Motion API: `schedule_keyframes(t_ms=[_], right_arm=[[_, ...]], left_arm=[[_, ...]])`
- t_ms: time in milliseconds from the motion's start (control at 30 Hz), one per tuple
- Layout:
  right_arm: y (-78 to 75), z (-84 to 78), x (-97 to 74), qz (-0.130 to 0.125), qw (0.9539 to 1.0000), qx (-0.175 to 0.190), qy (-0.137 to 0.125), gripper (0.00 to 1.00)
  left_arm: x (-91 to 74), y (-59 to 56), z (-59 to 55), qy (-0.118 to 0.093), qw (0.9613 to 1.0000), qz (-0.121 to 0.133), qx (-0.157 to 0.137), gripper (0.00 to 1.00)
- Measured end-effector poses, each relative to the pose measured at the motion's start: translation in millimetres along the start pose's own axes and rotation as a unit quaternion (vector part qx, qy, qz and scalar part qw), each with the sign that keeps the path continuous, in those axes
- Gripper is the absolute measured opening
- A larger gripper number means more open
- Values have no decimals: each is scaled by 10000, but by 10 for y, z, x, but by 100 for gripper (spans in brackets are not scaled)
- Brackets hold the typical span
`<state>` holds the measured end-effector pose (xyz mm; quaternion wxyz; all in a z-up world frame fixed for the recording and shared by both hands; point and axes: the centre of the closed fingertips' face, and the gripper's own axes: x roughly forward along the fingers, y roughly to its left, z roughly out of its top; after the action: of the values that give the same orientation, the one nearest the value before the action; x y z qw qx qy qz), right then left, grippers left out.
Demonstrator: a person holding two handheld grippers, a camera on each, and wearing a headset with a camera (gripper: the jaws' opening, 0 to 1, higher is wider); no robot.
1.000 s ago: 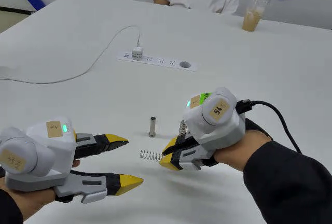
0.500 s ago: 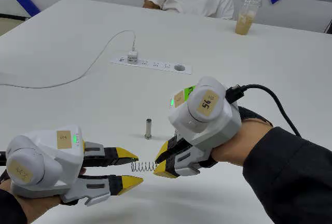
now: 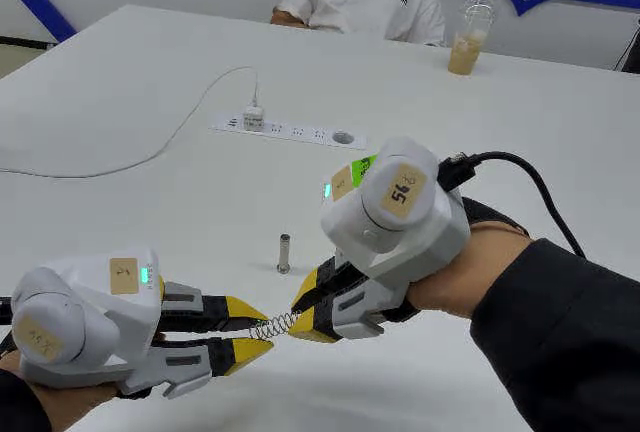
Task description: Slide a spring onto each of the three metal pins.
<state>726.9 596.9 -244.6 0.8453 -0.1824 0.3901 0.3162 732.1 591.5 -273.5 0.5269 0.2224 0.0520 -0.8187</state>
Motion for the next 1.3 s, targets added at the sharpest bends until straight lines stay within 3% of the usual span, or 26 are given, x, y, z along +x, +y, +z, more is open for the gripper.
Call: schedule_keyframes(t_ms=[533,1133,1300], right_arm=[[-35,289,-14,-105,9977,37,-670,11],[-83,346,18,-185,9959,213,-863,11],[-96,341,25,-188,9960,225,-843,11]], left_arm=[[15,7,66,-189,9995,61,-256,11],[30,34,86,-295,9985,111,-450,12],[28,63,99,-358,9977,186,-542,21]])
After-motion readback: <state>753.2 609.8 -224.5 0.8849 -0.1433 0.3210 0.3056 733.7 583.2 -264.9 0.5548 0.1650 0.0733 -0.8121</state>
